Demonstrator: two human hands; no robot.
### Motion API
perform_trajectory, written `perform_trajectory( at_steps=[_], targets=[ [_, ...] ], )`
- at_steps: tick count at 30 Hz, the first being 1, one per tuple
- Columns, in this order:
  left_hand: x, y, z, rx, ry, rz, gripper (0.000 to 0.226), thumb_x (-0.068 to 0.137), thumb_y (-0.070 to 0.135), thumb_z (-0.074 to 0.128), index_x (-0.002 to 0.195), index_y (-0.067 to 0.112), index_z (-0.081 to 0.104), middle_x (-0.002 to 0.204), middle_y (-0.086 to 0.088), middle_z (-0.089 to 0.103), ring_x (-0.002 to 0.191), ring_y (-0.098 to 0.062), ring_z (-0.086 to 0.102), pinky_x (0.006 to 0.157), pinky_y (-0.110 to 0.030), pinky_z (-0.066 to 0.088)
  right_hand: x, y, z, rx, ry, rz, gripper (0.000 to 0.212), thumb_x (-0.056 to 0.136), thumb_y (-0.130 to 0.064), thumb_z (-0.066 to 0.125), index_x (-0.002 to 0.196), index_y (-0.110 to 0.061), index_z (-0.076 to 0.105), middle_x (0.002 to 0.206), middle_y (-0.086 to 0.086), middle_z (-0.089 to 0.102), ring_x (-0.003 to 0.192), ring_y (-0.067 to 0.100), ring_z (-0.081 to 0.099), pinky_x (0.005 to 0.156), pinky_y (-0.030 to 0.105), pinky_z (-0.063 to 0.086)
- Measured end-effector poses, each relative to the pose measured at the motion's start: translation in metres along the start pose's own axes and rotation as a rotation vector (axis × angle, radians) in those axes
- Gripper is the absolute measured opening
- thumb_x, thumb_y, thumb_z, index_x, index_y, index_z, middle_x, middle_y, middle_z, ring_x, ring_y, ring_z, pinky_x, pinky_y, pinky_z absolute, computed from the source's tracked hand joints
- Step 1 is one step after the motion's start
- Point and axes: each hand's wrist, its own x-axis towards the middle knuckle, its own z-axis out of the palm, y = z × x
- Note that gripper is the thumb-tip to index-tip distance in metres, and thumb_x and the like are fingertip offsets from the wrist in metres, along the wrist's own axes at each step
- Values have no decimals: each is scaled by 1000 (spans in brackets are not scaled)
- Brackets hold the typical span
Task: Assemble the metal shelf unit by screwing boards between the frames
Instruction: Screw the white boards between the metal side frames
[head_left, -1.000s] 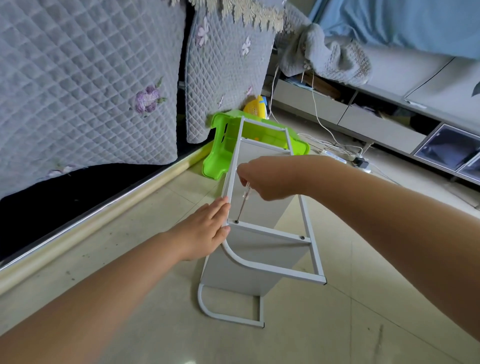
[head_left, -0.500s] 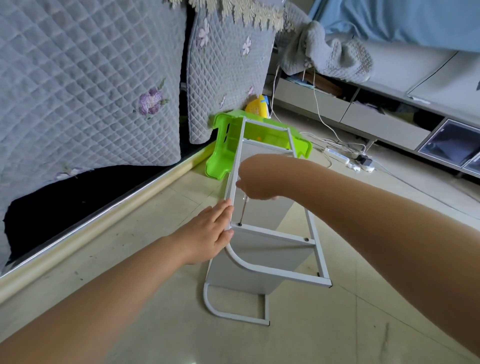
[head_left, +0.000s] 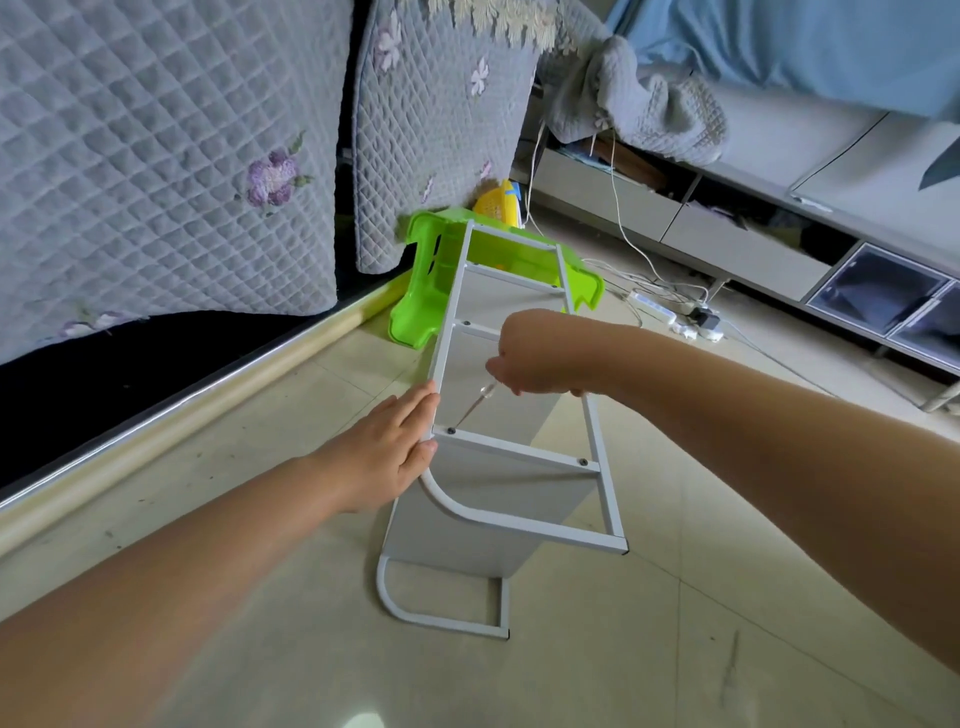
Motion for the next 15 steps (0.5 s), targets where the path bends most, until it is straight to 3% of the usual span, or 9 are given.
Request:
perform_trajectory(
  at_steps=[1, 3, 5, 6, 8, 9, 10, 12, 15],
  targets=[
    [1, -1, 1, 15, -2, -4, 103, 61, 58, -14, 147, 3, 1, 156, -6, -7, 144, -15, 4, 110, -14, -3, 2, 4, -1, 128, -43, 96, 33, 95, -15, 34, 69, -4, 50, 46, 3, 41, 39, 15, 33, 37, 11, 26],
    [2, 1, -1, 65, 59, 34, 104, 71, 64, -14, 145, -4, 11, 155, -15, 4, 143, -21, 15, 110, -14, 3, 3, 10, -2, 214, -115, 163, 35, 95, -14, 32, 65, -6, 48, 44, 3, 36, 35, 13, 27, 37, 10, 22],
    [5, -1, 0, 154, 127, 88, 108, 78, 62, -24, 139, -12, 25, 150, -23, 20, 137, -27, 31, 108, -16, 17, -2, 8, -3, 126, -130, 80, 35, 98, -17, 31, 75, -3, 53, 51, 5, 46, 37, 17, 42, 44, 20, 32],
    [6, -2, -1, 175, 106, 87, 108, 78, 59, -26, 138, -13, 27, 149, -24, 22, 136, -27, 34, 109, -17, 16, -5, 5, -2, 39, -99, 10, 31, 99, -20, 31, 86, -2, 54, 65, 7, 50, 50, 21, 52, 51, 25, 37],
    [7, 3, -5, 211, 91, 83, 100, 86, 53, -21, 133, -15, 36, 144, -27, 32, 130, -28, 43, 108, -20, 21, -10, 2, 0, -56, -20, -109, 21, 98, -17, 32, 105, -2, 44, 83, 7, 44, 77, 25, 49, 59, 29, 35],
    [7, 6, -8, 222, 98, 81, 97, 87, 51, -21, 135, -15, 32, 146, -27, 28, 133, -27, 40, 109, -20, 21, -11, 3, 0, -96, 12, -160, 16, 97, -14, 34, 108, -3, 40, 85, 7, 42, 80, 24, 44, 59, 29, 32],
    [7, 6, -7, 237, 117, 77, 97, 81, 52, -24, 141, -11, 19, 152, -23, 13, 141, -24, 24, 111, -18, 10, -11, 3, -1, -140, 43, -198, 17, 96, -11, 35, 111, -4, 39, 90, 8, 43, 79, 22, 40, 60, 28, 29],
    [2, 7, -10, 210, -27, 15, 101, 65, 55, -28, 146, 0, -4, 155, -13, -14, 145, -17, -5, 109, -18, -12, -9, 6, -4, -253, 102, -228, 20, 96, -10, 37, 114, -5, 43, 105, 9, 49, 76, 19, 38, 58, 28, 29],
    [3, 9, -11, 241, -95, -8, 106, 52, 48, -25, 147, 3, -9, 155, -10, -16, 144, -15, -11, 112, -22, -12, -9, 8, -6, -373, 138, -270, 22, 98, -16, 37, 113, -9, 51, 109, 8, 56, 80, 19, 46, 61, 27, 32]
  ],
)
